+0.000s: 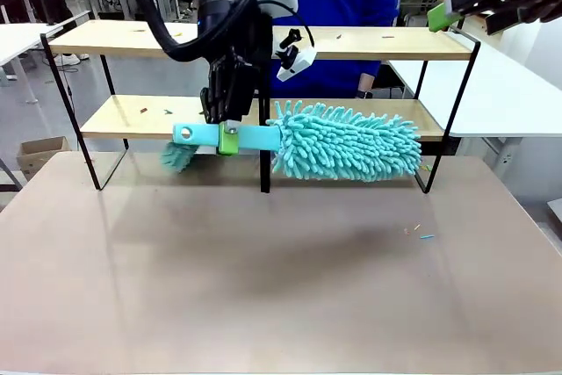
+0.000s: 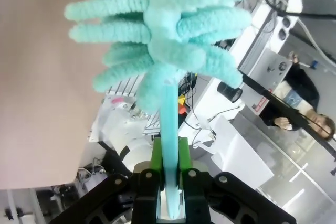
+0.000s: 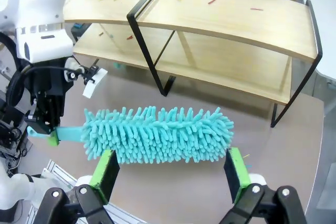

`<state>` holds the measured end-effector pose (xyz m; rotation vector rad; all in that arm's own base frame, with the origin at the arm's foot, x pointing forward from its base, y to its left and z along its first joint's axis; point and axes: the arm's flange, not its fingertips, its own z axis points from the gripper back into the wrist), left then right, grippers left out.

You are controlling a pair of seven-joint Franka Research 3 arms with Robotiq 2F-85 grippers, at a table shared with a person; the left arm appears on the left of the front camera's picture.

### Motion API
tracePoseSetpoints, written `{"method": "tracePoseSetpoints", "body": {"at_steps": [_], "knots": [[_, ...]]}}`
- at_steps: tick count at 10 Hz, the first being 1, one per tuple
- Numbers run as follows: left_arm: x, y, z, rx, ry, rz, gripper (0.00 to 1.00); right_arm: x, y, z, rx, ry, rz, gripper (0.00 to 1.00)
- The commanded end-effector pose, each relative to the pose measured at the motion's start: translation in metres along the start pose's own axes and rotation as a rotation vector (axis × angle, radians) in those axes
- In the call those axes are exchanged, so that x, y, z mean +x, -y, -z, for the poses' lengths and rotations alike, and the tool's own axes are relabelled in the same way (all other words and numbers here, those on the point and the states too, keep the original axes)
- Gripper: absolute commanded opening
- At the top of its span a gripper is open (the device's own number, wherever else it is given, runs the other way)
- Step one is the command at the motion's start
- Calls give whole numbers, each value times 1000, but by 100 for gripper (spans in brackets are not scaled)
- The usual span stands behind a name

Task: Clean the shelves.
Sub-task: Clean a randomly selected level of the Shelf with the Duster.

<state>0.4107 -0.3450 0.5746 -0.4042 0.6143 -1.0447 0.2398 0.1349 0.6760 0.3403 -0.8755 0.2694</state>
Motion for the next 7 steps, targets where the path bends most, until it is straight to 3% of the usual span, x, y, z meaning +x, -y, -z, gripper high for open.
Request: {"method": "tracePoseSetpoints", "body": {"at_steps": [1,4,5,7], "knots": [[-17,2,19,-2,51,34,13,1,1,0,7,1,2,100],[-62,0,18,0,179,-35,13,1,1,0,7,1,2,100],[-96,-3,17,3,237,-64,13,1,1,0,7,1,2,100],[-198,-9,29,-58,471,-215,13,1,1,0,7,1,2,100]]}}
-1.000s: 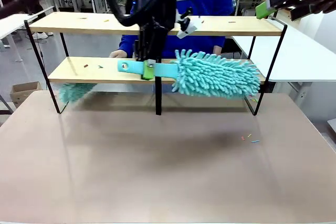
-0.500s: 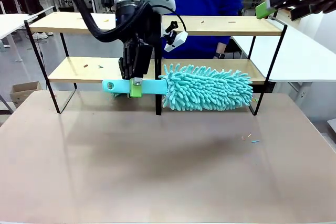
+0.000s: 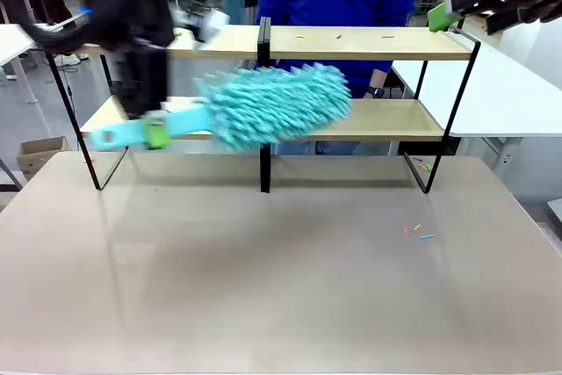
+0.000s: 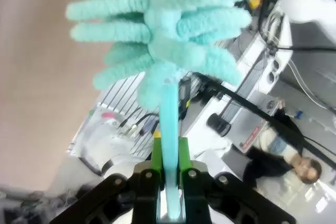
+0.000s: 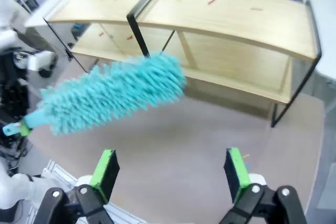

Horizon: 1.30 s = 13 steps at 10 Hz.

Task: Clean the shelves.
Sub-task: Clean a randomly selected level of the Shelf with the Duster.

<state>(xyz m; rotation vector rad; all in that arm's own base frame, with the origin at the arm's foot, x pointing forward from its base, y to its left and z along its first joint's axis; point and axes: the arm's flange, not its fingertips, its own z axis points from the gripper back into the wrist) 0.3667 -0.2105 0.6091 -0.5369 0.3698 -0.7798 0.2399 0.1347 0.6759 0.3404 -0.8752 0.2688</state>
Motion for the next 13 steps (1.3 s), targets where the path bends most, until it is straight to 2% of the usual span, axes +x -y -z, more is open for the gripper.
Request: {"method": "tracePoseSetpoints", "body": {"at_steps": [1,2,4,5,6,7,10,12,13], "knots": [[-115,-19,6,-80,268,-43,13,1,1,0,7,1,1,100],[-177,-13,11,-128,395,109,13,1,1,0,7,1,1,100],[-250,-12,24,-133,576,119,13,1,1,0,7,1,1,100],[-278,-22,26,-172,713,115,13,1,1,0,7,1,1,100],[-302,-44,22,-278,867,-66,13,1,1,0,7,1,1,100],[-314,-70,13,-409,939,-274,13,1,1,0,7,1,1,100],[-353,-143,-7,-683,1095,-644,13,1,1,0,7,1,1,100],[-354,-156,-5,-703,1143,-691,13,1,1,0,7,1,1,100],[-364,-165,7,-618,1008,-634,13,1,1,0,7,1,1,100]]}}
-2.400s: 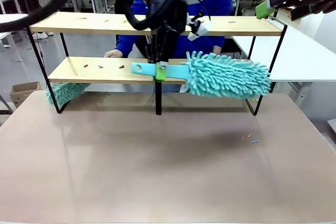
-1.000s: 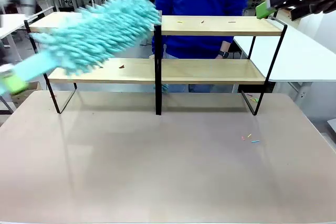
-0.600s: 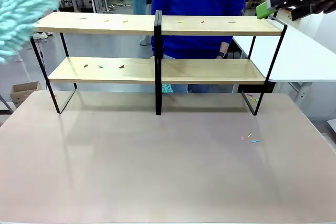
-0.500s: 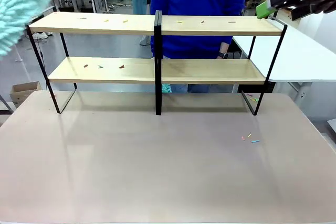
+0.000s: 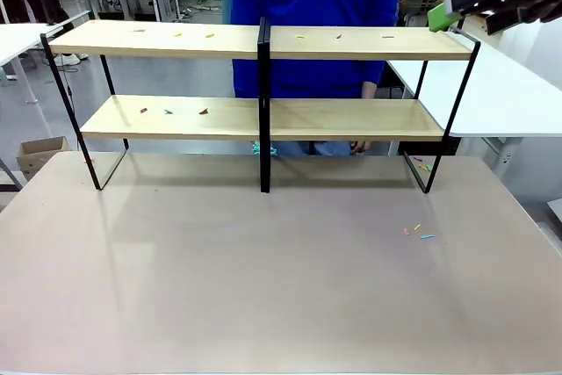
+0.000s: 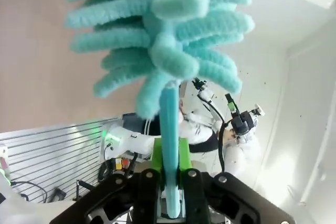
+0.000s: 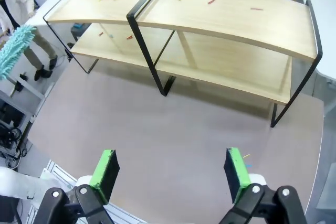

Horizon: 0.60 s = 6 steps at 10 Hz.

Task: Clean the shelves.
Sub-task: Clean a randomly selected level of the Shelf with the Duster.

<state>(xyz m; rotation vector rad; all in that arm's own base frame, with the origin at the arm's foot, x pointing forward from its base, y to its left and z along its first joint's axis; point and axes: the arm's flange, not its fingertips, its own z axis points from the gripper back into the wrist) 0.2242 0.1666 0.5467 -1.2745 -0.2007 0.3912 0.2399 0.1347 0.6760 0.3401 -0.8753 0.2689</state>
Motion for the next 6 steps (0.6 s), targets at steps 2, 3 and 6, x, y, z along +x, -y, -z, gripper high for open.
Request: {"method": "tracePoseSetpoints", "body": {"at_steps": [2,3,6], "knots": [[-13,5,6,45,-62,76,13,1,1,0,7,1,1,100],[-13,5,6,45,-62,76,13,1,1,0,7,1,1,100],[-13,5,6,45,-62,76,13,1,1,0,7,1,1,100]]}}
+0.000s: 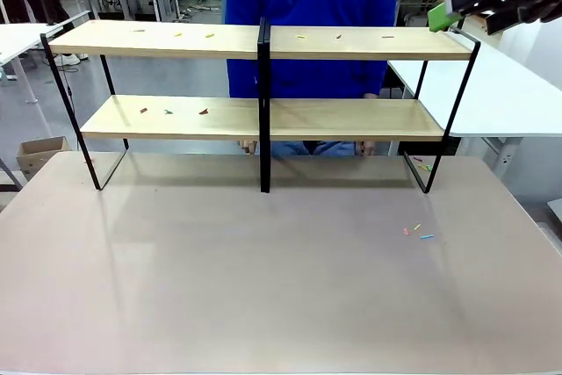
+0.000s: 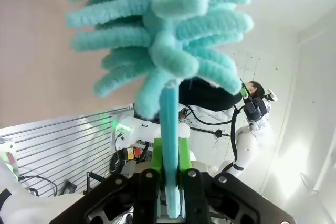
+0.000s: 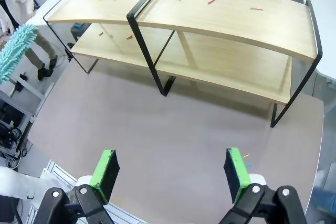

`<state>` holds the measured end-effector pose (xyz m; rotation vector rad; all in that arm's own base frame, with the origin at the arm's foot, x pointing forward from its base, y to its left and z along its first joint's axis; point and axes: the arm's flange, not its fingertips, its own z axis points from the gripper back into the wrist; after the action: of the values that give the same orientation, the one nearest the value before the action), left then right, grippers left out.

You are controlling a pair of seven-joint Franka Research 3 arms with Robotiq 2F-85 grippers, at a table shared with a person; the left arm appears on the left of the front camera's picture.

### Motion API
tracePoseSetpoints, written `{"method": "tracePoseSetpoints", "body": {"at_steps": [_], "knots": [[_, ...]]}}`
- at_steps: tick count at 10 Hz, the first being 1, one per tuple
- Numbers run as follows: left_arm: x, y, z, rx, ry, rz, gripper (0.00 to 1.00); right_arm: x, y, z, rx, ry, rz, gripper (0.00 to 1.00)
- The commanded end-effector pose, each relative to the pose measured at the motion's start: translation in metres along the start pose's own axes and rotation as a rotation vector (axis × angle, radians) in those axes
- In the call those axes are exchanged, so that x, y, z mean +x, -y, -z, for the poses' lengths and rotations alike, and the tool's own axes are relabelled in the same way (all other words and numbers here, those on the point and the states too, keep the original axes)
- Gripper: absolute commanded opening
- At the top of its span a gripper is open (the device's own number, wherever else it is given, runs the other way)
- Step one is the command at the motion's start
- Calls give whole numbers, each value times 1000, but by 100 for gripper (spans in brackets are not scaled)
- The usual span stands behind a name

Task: Clean the shelves.
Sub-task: Clean another randomly selected level of the Shelf with the Duster.

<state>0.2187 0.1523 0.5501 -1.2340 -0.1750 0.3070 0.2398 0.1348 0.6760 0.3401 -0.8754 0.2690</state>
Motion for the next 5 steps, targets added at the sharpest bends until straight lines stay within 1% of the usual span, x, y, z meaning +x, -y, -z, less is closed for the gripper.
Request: {"method": "tracePoseSetpoints", "body": {"at_steps": [1,4,5], "knots": [[-2,-1,-3,2,0,20,13,1,1,0,7,1,1,100],[-2,-1,-3,2,0,20,13,1,1,0,7,1,1,100],[0,0,-1,0,3,-1,13,1,1,0,7,1,1,100]]}}
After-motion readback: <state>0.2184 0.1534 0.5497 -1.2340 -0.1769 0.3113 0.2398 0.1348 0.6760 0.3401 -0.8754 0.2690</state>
